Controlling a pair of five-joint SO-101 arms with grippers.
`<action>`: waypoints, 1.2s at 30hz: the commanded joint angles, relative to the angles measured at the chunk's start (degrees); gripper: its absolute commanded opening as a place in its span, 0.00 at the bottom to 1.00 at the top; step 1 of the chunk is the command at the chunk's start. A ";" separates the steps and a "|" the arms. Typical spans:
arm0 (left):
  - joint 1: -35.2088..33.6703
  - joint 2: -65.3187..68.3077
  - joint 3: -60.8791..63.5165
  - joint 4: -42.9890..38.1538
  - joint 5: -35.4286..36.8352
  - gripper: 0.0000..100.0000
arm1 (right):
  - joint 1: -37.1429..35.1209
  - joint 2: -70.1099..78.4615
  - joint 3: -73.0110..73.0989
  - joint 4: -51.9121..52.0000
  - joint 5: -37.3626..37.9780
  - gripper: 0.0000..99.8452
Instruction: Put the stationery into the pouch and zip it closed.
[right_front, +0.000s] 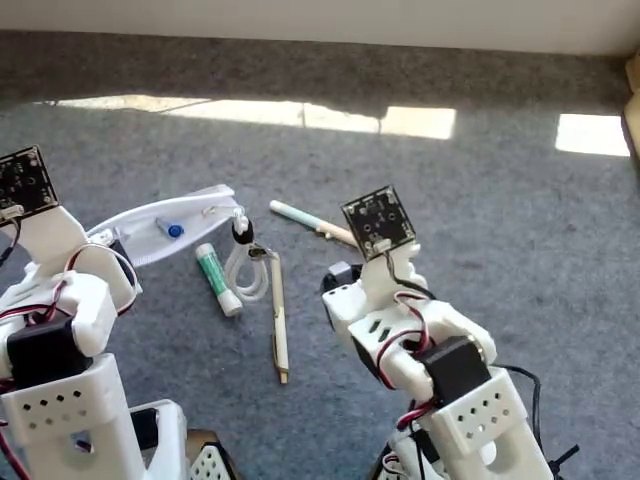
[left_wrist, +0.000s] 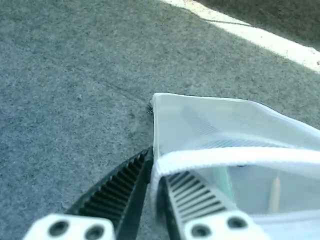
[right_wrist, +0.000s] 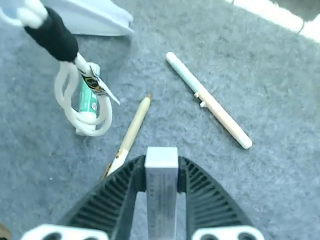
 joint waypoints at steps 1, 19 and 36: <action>-0.40 0.40 -0.48 -1.32 0.44 0.01 | -2.07 -3.74 -0.92 -3.03 -4.04 0.07; 2.33 0.40 -0.57 -1.32 0.44 0.01 | -16.66 -10.77 1.45 -29.23 -13.27 0.07; 4.18 0.66 -0.22 -2.55 0.44 0.01 | -28.88 -7.69 14.37 -71.78 1.58 0.07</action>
